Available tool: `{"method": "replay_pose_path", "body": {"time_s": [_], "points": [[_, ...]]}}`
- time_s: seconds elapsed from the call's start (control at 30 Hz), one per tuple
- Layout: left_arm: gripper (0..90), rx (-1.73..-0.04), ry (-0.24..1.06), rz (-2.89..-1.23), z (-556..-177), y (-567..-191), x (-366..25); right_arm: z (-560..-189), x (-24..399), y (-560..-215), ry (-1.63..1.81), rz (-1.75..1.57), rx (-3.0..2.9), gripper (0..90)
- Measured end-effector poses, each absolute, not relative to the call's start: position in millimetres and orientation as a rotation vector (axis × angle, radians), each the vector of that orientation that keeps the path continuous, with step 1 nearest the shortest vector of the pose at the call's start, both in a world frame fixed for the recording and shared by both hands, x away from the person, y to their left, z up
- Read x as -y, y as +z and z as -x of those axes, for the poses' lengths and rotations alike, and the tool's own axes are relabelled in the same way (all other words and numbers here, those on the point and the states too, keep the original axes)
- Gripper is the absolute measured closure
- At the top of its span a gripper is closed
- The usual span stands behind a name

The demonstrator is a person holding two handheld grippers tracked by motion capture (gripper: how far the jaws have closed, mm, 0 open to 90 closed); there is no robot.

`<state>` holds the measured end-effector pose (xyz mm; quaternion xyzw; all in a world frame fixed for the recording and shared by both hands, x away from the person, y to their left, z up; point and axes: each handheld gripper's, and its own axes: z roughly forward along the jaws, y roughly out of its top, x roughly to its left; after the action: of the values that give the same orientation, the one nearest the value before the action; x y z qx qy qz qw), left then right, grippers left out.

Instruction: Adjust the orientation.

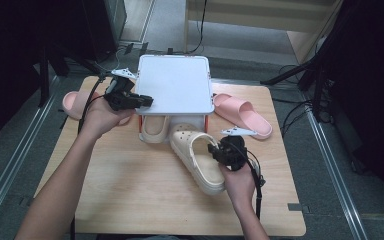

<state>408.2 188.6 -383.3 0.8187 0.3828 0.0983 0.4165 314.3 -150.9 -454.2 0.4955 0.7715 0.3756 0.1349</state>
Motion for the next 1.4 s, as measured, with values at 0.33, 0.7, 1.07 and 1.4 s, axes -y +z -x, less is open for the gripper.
{"method": "replay_pose_path", "body": {"time_s": [0.33,0.7,1.07,1.4], "points": [[82.8,-0.958,0.241,-2.054,-408,-384,-189,-353,135,-473,1.043,-1.523,-2.153,76.6],[83.6,-0.947,0.253,-2.055,-408,-384,-189,-354,119,-486,1.051,-1.522,-2.163,72.0],[83.6,-0.946,0.252,-2.053,-408,-384,-189,-342,131,-478,1.183,-1.485,-2.187,54.3],[83.6,-0.948,0.252,-2.052,-408,-384,-189,-307,143,-467,1.234,-1.432,-2.232,57.0]]}}
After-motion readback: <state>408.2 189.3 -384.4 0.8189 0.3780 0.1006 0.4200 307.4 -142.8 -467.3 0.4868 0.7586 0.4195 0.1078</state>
